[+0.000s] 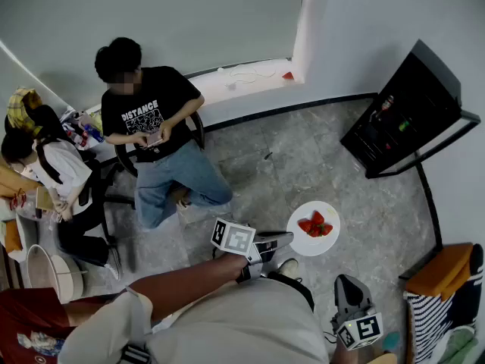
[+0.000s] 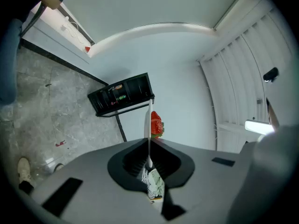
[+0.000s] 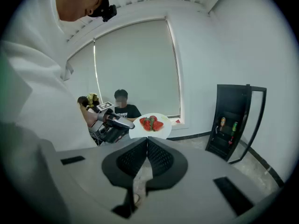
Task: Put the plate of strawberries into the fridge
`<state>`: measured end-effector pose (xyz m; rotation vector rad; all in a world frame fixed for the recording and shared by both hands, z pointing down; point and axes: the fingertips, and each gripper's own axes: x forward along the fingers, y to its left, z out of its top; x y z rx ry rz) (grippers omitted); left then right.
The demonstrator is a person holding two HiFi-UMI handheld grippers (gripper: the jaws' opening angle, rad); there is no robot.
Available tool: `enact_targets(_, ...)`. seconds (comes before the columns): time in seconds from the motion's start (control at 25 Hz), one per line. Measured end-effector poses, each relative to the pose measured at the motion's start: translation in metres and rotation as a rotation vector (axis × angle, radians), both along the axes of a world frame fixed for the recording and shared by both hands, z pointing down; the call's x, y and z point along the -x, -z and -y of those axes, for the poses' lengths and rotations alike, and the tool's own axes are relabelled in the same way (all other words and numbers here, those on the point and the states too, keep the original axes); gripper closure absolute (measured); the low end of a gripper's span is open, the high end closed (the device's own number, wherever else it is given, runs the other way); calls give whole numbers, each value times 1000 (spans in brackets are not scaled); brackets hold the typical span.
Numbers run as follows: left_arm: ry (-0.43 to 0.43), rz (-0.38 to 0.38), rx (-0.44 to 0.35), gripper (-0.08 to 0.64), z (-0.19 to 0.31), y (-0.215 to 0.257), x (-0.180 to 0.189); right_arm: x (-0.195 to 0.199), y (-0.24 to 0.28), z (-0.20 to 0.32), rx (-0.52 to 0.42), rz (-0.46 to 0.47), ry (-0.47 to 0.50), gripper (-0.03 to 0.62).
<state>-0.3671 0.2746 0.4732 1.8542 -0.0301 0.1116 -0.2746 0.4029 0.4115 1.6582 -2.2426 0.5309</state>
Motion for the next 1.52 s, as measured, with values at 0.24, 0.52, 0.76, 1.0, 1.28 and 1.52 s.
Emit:
enact_targets(0.24, 81, 33, 1, 538, 16, -6, -10, -23, -12, 16, -6, -10, 75, 575)
enact_targets(0.52, 162, 10, 66, 538, 18, -4, -109, -127, -16, 9, -26, 66, 97, 572)
enact_targets(0.76, 190, -6, 111, 538, 31, 4, -153, -174, -21, 15, -63, 64, 60, 478)
enact_targets(1.0, 183, -13, 139, 538, 72, -1, -192, -201, -26, 58, -71, 48, 48, 449)
enact_targets(1.28, 110, -36, 170, 538, 158, -19, -266, -254, -30, 135, -9, 43, -22, 451)
enact_targets(1.52, 32, -27, 114, 538, 248, -23, -336, -299, -5, 223, -12, -47, -36, 451)
